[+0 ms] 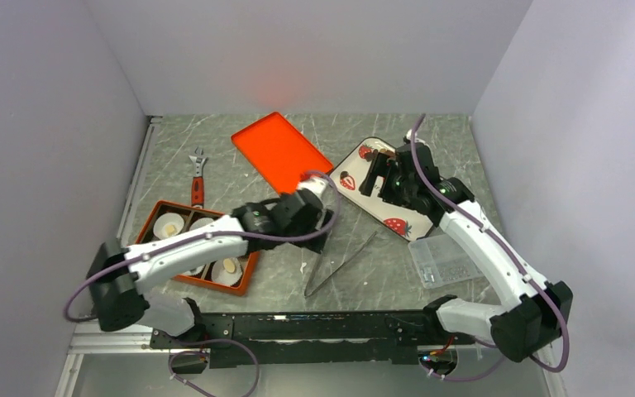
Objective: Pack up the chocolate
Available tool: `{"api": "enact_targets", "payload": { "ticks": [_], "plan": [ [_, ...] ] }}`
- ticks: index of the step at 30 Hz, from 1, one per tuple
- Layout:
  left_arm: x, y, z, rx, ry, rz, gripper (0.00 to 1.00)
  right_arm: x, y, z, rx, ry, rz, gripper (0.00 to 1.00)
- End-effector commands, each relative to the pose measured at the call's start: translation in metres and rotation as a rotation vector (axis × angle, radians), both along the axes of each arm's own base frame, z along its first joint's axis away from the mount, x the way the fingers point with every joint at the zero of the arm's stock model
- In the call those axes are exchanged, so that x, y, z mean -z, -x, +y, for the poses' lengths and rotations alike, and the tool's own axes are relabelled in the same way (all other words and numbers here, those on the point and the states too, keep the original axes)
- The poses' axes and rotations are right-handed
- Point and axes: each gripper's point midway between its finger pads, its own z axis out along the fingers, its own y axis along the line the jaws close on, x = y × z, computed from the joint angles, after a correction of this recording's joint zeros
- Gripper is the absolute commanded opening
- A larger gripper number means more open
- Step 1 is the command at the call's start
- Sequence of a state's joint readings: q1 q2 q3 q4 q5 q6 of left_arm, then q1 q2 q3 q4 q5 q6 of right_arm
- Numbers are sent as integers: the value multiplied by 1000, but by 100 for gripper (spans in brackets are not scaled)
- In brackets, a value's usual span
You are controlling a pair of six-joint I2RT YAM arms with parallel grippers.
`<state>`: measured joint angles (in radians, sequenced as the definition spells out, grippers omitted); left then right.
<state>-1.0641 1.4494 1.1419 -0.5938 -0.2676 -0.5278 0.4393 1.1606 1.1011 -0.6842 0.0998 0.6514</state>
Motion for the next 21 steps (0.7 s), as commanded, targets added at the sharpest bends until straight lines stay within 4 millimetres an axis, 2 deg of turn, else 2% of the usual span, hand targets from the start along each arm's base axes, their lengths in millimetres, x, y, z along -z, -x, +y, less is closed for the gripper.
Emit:
{"api": "enact_targets", "payload": {
  "ticks": [1, 5, 8, 10, 14, 21],
  "plan": [
    [-26, -20, 72, -260, -54, -6, 86, -26, -25, 25, -74, -56, -72, 96],
    [-9, -24, 121, -391, -71, 57, 69, -21, -35, 40, -110, -60, -56, 96],
    [4, -22, 143, -449, -75, 92, 53, -18, -40, 49, -127, -57, -46, 94],
    [12, -21, 153, -474, -80, 107, 46, -15, -42, 53, -134, -57, -42, 93],
    [29, -21, 164, -497, -99, 145, 35, -9, -46, 59, -147, -67, -29, 92],
    [47, -33, 150, -435, -105, 165, 35, -3, -49, 61, -153, -55, -20, 91]
  ]
}}
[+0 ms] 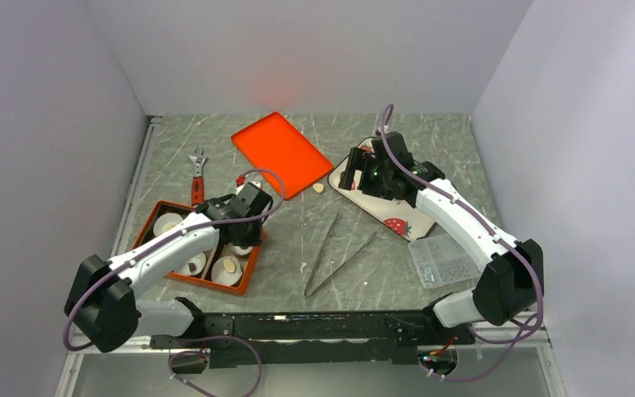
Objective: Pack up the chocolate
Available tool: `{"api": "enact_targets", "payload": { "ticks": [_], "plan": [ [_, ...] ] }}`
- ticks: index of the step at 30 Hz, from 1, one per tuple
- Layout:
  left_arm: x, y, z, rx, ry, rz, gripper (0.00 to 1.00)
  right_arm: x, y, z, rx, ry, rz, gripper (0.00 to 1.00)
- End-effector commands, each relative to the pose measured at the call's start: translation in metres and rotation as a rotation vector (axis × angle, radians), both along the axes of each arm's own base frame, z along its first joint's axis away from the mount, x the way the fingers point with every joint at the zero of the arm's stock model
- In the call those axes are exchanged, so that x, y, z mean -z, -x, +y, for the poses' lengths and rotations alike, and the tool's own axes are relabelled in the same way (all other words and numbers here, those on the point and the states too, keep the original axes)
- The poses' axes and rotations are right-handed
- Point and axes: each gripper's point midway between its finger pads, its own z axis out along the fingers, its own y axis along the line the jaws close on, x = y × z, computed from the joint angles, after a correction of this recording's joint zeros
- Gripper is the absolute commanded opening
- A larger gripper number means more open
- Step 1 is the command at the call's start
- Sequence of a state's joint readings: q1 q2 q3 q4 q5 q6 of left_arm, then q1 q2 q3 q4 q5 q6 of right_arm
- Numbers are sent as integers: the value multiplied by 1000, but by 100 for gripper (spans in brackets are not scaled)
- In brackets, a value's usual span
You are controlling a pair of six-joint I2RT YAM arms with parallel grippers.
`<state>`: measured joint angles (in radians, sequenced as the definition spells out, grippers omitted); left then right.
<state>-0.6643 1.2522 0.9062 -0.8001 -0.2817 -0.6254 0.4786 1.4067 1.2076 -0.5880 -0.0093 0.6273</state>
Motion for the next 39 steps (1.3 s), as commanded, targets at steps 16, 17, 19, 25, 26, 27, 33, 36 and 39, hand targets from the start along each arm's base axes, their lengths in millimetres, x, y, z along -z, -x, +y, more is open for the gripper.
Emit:
{"api": "enact_targets", "payload": {
  "ticks": [16, 17, 19, 25, 26, 27, 33, 36, 39],
  "plan": [
    [11, -49, -38, 50, 21, 16, 0, -17, -21, 8, -27, 0, -80, 91],
    [10, -55, -42, 46, 25, 14, 0, -17, -22, 9, -29, 1, -82, 91],
    [9, -66, -50, 40, 37, 17, 0, -15, -25, 10, -31, 4, -86, 91],
    [7, -98, -70, 31, 63, 22, 0, -10, -39, 16, -53, 23, -97, 90],
    [7, -103, -71, 29, 67, 22, 1, -10, -42, 17, -57, 27, -101, 91],
    [6, -107, -74, 33, 71, 19, 4, -8, -45, 19, -61, 29, -105, 91],
    [-23, -116, -71, 65, 92, -34, 39, -5, -71, 38, -122, 44, -126, 90],
    [-48, -112, -59, 67, 107, -69, 48, 2, -86, 53, -162, 74, -124, 88],
    [-77, -102, -34, 38, 110, -124, 51, 11, -108, 76, -220, 94, -119, 81]
  ]
}}
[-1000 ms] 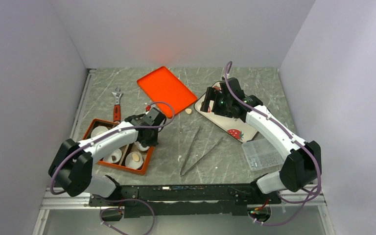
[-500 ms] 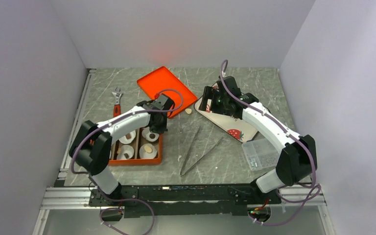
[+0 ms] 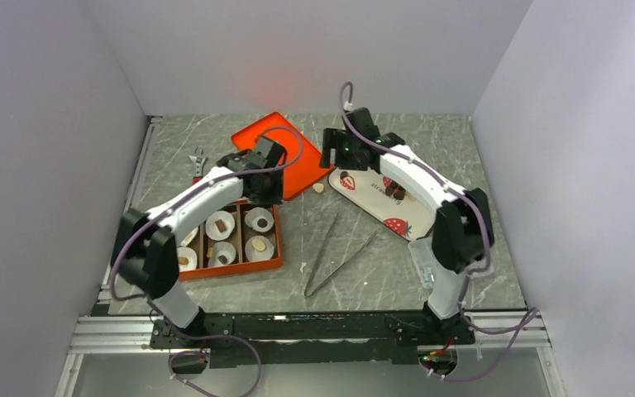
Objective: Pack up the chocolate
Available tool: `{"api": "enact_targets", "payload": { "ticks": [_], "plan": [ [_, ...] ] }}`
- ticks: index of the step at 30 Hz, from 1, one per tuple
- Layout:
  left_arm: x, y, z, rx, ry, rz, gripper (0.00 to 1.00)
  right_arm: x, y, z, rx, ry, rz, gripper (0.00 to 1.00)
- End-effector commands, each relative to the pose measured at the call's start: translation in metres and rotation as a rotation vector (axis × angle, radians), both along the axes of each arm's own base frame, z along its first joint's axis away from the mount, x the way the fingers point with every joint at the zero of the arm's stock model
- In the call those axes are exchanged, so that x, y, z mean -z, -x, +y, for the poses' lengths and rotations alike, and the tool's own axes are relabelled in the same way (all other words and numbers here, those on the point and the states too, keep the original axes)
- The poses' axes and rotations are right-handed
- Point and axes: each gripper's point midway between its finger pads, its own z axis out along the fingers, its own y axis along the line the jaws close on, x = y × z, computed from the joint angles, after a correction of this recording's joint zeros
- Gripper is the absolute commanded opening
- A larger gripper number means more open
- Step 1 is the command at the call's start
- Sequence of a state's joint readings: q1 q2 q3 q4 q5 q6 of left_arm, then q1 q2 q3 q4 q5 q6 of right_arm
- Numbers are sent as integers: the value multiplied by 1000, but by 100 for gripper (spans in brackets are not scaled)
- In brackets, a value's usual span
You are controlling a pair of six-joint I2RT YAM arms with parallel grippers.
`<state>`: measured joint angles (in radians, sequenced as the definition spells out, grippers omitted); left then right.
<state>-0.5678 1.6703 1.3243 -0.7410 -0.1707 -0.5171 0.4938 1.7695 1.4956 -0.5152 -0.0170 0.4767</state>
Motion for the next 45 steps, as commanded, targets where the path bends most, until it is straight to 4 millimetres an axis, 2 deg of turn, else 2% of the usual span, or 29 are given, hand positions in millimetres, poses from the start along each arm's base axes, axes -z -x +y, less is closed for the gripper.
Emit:
{"api": "enact_targets", "payload": {
  "ticks": [1, 4, 6, 9, 12, 15, 19, 28, 33, 36, 39, 43, 45],
  "plan": [
    [-71, 8, 32, -29, 56, -143, 51, -9, -32, 40, -122, 12, -64, 78],
    [-88, 19, 75, -114, 64, -182, 54, 6, -42, 72, -211, 75, -59, 72],
    [-94, 28, 101, -161, 74, -197, 56, 17, -40, 95, -276, 127, -65, 71],
    [-101, 39, 130, -219, 113, -225, 56, 30, -44, 125, -346, 143, -70, 70],
    [-105, 47, 147, -257, 148, -245, 56, 39, -48, 153, -397, 153, -87, 69],
    [-106, 53, 158, -277, 148, -258, 56, 51, -46, 172, -435, 172, -103, 66],
    [-104, 57, 161, -277, 164, -256, 55, 65, -42, 189, -459, 180, -119, 61],
    [-107, 58, 162, -266, 178, -273, 54, 103, -44, 194, -440, 299, -142, 49],
    [-107, 58, 162, -265, 186, -276, 53, 114, -43, 196, -450, 311, -139, 41],
    [-107, 57, 162, -274, 190, -281, 53, 115, -41, 200, -463, 307, -143, 34],
    [-111, 53, 160, -288, 212, -294, 54, 111, -42, 204, -473, 292, -154, 22],
    [-123, 44, 157, -321, 276, -321, 56, 90, -45, 210, -491, 271, -198, 2],
    [-128, 38, 154, -336, 321, -329, 56, 76, -48, 211, -499, 266, -233, 0]
  ]
}}
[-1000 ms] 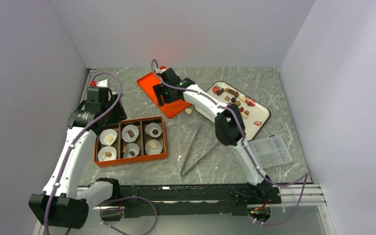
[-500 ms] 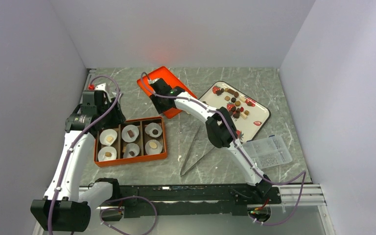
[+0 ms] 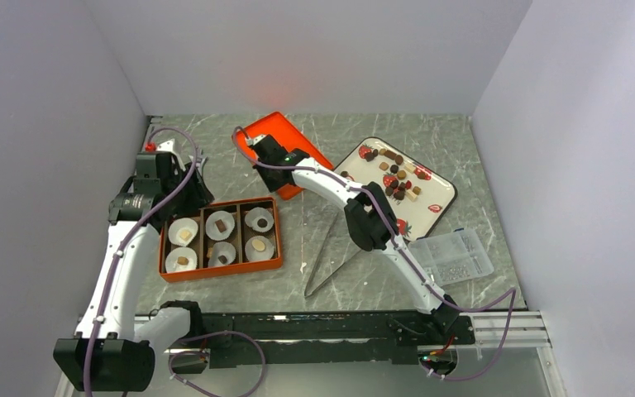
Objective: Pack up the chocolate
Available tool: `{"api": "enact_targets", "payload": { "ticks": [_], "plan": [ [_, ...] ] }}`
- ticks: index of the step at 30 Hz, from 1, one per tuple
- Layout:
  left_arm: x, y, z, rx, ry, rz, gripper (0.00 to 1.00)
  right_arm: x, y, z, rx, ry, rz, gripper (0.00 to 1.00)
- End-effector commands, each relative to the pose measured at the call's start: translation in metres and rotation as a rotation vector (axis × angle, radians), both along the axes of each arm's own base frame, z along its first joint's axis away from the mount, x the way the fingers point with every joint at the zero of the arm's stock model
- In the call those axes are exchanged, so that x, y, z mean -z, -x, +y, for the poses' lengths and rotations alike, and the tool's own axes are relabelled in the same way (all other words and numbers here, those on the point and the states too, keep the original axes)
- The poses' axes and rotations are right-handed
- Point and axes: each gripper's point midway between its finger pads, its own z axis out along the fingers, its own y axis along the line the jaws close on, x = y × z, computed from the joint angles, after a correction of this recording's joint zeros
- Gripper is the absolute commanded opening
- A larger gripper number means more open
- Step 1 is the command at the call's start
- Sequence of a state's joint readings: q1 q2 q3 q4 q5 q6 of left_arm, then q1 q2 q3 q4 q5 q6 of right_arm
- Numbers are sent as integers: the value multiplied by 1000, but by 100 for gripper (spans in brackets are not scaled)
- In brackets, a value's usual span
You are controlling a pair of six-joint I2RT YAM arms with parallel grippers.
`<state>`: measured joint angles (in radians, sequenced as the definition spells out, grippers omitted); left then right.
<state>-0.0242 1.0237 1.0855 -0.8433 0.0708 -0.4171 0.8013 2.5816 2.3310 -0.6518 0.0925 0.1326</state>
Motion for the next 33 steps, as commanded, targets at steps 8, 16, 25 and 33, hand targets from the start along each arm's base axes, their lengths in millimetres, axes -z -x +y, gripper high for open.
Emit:
{"api": "enact_targets", "payload": {
  "ticks": [8, 16, 25, 33],
  "plan": [
    [-37, -51, -10, -71, 257, -139, 61, -121, -24, 28, -107, -154, -248, 0],
    [-24, -113, -9, -129, 367, -119, 65, -189, -19, 32, -168, -227, -353, 0],
    [-7, -195, -23, -106, 511, -82, 68, -217, 6, 40, -212, -234, -384, 0],
    [33, -212, -37, -183, 691, 34, 68, -222, 23, 47, -228, -225, -389, 0]
  ]
}}
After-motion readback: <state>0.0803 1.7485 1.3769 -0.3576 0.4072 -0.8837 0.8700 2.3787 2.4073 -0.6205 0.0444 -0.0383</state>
